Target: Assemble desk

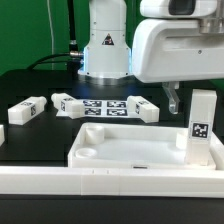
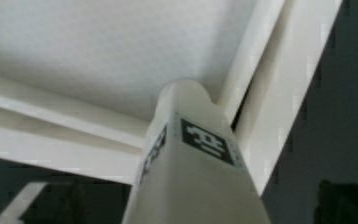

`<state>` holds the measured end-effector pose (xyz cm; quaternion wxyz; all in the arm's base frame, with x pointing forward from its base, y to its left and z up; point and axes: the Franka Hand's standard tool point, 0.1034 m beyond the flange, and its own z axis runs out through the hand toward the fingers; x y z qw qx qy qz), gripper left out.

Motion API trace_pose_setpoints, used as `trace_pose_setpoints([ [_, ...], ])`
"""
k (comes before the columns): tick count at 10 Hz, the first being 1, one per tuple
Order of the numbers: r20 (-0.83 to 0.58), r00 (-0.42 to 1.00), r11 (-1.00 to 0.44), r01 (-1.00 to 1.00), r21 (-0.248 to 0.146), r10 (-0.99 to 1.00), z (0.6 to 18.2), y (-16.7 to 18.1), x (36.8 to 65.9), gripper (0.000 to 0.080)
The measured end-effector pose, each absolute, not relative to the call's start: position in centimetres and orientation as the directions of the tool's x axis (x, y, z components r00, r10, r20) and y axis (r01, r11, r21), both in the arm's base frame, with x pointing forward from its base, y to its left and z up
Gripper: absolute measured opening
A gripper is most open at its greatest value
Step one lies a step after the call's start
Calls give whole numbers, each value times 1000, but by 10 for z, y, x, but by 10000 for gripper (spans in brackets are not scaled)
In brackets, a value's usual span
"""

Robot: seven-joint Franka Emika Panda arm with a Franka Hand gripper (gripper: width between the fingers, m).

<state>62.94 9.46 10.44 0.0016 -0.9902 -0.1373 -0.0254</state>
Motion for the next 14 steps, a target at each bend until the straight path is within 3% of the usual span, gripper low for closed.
trace_pose_setpoints([
  [8, 40, 754, -755, 655, 33, 656, 104, 92, 630, 649],
  [10, 40, 757, -758, 651, 32, 652, 104, 92, 630, 396],
  [14, 41, 782, -783, 621, 31, 622, 104, 91, 630, 389],
])
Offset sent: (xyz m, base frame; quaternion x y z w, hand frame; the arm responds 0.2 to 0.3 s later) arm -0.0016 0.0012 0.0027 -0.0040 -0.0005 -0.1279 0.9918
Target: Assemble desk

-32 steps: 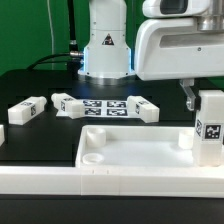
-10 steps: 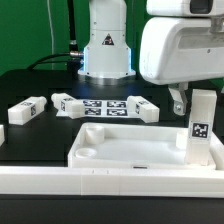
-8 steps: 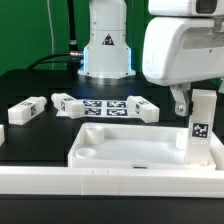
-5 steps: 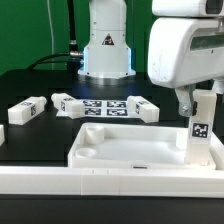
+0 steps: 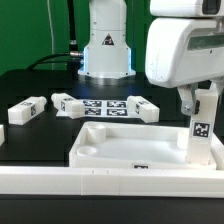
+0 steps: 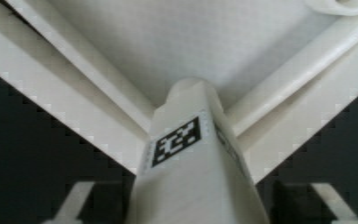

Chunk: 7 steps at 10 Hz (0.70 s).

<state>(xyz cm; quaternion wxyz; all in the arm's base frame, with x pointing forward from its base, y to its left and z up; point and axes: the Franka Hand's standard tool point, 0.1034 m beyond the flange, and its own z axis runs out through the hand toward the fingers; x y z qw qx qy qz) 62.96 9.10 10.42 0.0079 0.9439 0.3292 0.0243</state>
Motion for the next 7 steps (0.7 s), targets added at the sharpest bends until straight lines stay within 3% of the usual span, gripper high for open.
trace_pose_setpoints([
  [6, 37, 848, -849, 527, 38, 528, 104, 80, 631, 390],
  [7, 38, 854, -855, 517, 37, 519, 105, 82, 629, 571],
])
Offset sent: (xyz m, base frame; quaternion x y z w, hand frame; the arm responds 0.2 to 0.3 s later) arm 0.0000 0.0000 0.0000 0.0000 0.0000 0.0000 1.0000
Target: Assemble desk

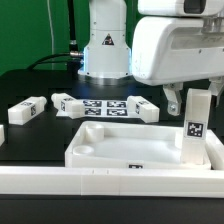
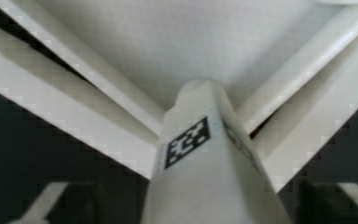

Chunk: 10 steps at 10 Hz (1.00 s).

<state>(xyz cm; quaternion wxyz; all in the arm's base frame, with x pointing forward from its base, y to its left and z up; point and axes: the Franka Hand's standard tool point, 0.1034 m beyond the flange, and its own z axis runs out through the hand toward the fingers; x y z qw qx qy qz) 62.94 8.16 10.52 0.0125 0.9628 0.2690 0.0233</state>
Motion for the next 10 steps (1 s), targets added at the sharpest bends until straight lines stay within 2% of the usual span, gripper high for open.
trace_pose_setpoints([
  [1, 34, 869, -870, 493, 31, 494, 110, 87, 618, 633],
  [2, 25, 874, -874, 486, 25, 486, 116, 90, 601, 633],
  [4, 18, 875, -875, 483, 16, 484, 114, 81, 577, 645],
  [10, 33, 885, -886, 464, 21, 465, 110, 78, 572, 648],
])
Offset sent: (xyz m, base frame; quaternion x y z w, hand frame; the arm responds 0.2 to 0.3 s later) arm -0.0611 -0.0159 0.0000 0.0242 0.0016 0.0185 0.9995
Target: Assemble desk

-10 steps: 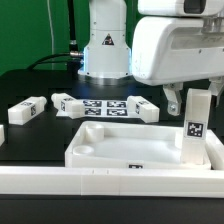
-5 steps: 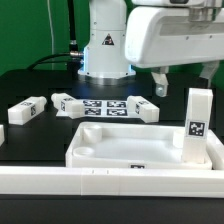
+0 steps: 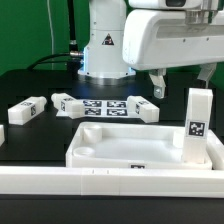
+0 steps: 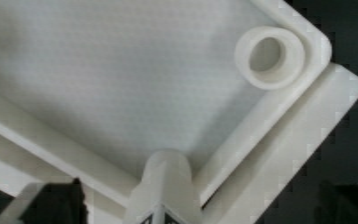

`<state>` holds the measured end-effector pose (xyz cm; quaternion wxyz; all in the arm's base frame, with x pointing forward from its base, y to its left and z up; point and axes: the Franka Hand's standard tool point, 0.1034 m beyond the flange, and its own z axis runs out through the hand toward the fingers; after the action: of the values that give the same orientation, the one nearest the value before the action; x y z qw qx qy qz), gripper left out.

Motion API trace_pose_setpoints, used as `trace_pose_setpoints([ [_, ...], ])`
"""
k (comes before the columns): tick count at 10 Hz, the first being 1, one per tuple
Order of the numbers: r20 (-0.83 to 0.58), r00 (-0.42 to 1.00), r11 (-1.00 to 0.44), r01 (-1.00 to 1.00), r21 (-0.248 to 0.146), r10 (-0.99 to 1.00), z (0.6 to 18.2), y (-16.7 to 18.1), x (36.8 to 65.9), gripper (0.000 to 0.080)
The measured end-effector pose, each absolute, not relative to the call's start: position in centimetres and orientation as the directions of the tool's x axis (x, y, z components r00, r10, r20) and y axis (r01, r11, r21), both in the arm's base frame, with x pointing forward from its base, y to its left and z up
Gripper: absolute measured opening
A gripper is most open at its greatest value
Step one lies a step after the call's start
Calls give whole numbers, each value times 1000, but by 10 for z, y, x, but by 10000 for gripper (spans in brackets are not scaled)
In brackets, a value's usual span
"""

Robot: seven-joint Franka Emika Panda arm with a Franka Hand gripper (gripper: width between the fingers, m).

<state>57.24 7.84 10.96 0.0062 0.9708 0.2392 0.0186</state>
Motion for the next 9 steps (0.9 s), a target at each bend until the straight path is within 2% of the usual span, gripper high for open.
trace_pose_setpoints([
  [1, 48, 904, -906, 423, 23, 424, 104, 79, 557, 648],
  [2, 30, 928, -928, 372, 14, 372, 96, 84, 524, 648],
  [3, 19, 926, -926, 376, 10, 376, 93, 85, 513, 648],
  [7, 22, 927, -927, 374, 12, 374, 91, 84, 515, 648],
  [8, 45, 930, -931, 364, 13, 364, 84, 81, 501, 648],
  [9, 36, 934, -935, 355, 7, 355, 67, 73, 470, 648],
])
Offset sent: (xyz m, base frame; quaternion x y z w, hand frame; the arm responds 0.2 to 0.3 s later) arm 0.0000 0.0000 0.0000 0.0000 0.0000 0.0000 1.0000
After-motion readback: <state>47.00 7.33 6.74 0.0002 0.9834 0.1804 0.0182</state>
